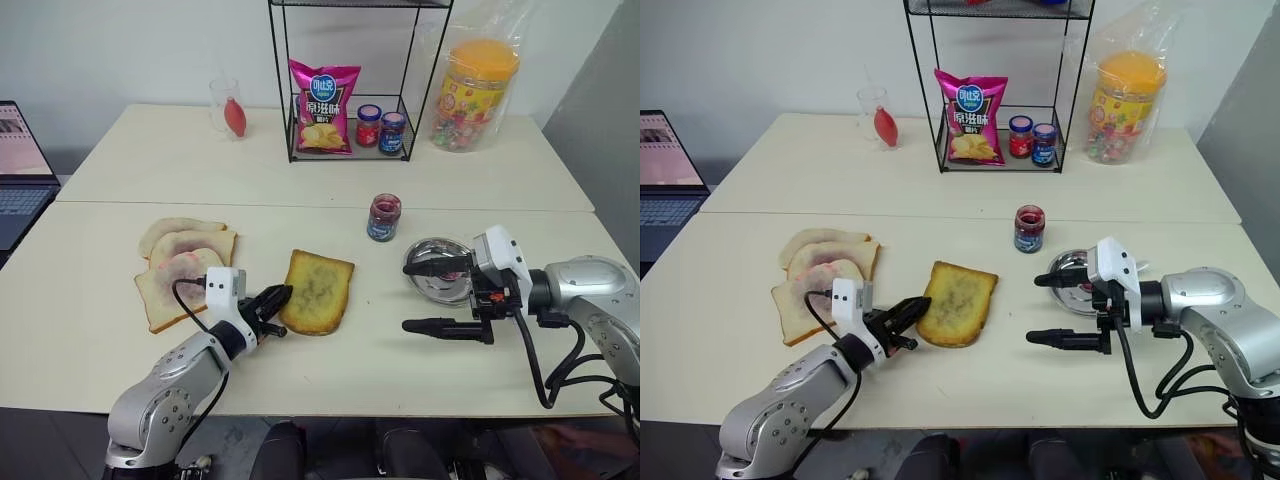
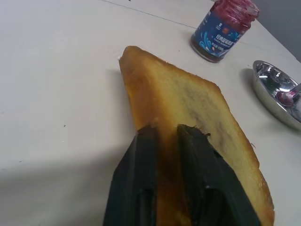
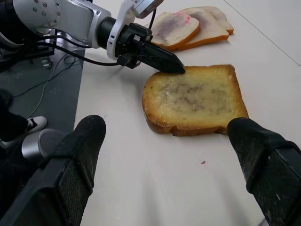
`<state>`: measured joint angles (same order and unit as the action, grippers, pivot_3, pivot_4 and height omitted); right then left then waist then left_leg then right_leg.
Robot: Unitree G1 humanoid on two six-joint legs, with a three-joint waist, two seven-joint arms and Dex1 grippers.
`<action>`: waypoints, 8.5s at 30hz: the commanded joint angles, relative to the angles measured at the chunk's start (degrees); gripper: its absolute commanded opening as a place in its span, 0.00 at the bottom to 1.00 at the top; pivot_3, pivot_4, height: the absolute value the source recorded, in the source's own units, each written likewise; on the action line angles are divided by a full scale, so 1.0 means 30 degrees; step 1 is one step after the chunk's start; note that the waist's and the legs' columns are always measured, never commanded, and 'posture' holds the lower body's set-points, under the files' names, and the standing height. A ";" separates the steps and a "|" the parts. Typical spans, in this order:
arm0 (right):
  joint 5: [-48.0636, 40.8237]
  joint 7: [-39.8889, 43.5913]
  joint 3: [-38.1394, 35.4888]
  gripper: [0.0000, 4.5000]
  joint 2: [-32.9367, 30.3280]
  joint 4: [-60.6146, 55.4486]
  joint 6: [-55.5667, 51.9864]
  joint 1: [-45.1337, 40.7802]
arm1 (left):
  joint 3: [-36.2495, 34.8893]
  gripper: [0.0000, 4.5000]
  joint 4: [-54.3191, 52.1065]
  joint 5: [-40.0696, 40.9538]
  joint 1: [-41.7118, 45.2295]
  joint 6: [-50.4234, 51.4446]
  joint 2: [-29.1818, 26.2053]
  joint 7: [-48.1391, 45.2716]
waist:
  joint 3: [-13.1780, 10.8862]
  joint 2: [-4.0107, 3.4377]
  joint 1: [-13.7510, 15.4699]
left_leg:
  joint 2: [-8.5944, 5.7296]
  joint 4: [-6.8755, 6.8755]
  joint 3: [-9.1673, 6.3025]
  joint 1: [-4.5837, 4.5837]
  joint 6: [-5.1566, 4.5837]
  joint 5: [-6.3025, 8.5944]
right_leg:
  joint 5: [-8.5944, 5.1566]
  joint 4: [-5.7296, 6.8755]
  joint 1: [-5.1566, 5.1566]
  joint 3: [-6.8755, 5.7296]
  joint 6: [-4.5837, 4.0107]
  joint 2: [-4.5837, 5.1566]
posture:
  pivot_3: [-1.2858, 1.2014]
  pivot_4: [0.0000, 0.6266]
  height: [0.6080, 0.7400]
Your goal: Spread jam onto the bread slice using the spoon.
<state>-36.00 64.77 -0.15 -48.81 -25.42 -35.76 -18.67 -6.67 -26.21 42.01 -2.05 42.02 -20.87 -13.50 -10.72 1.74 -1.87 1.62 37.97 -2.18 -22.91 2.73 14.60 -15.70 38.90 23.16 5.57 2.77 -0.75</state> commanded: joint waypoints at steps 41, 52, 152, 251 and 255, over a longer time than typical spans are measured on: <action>-0.0856 -1.4165 -0.9280 1.00 0.8260 0.3088 0.0574 0.3843 | 0.3885 0.99 -0.0306 -0.3667 0.7726 -0.5623 -0.6052 -1.2165 | -0.0030 -0.0062 -0.0363 | 0.0019 -0.0012 0.0056 0.0017 -0.0005 -0.0002 | 0.0005 0.0025 0.0010 0.0052 0.0007 -0.0032 | 0.52 0.24 1.00; -0.2583 -1.4346 -0.9337 1.00 0.9448 0.6933 -0.0125 0.2447 | 0.4445 0.99 -0.0105 -0.3888 0.7502 -0.5591 -0.4828 -1.2349 | -0.0032 -0.0076 -0.0461 | 0.0021 -0.0032 0.0060 0.0006 -0.0006 0.0000 | 0.0000 0.0015 0.0019 0.0059 -0.0001 -0.0031 | 0.52 0.24 1.00; 0.7329 -0.9533 0.0220 0.01 1.0587 1.6221 0.8554 -0.9464 | 0.0477 1.00 -0.1131 -0.2301 0.5170 -0.2773 -0.6465 -1.0749 | -0.0061 -0.0134 -0.0478 | 0.0023 -0.0045 0.0051 -0.0033 -0.0005 0.0004 | 0.0066 0.0014 0.0068 0.0030 -0.0083 -0.0015 | 0.52 0.24 1.00; -0.1973 -1.6845 -0.8627 0.01 1.2709 1.6053 -0.1543 -1.1290 | 0.0935 1.00 -0.0353 -0.3742 0.6060 -0.3870 -0.5431 -1.0413 | -0.0067 -0.0144 -0.0644 | 0.0024 -0.0063 0.0063 -0.0038 -0.0006 0.0005 | 0.0063 0.0010 0.0079 0.0040 -0.0081 -0.0022 | 0.52 0.24 1.00; -0.2596 -1.7344 -0.9231 0.01 1.2834 1.6095 -0.1774 -1.1360 | 0.0776 1.00 -0.0124 -0.3838 0.5930 -0.4091 -0.5335 -1.0316 | -0.0067 -0.0144 -0.0659 | 0.0023 -0.0063 0.0063 -0.0040 -0.0006 0.0005 | 0.0062 0.0009 0.0079 0.0040 -0.0079 -0.0022 | 0.52 0.24 1.00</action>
<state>-41.68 13.33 -26.29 -10.22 23.91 -41.04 -51.07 -3.73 -26.15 30.58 15.38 31.27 -37.26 -44.50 -10.93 1.31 -3.84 1.68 37.78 -1.99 -23.03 2.71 14.61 -15.52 38.93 23.40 5.70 2.53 -0.82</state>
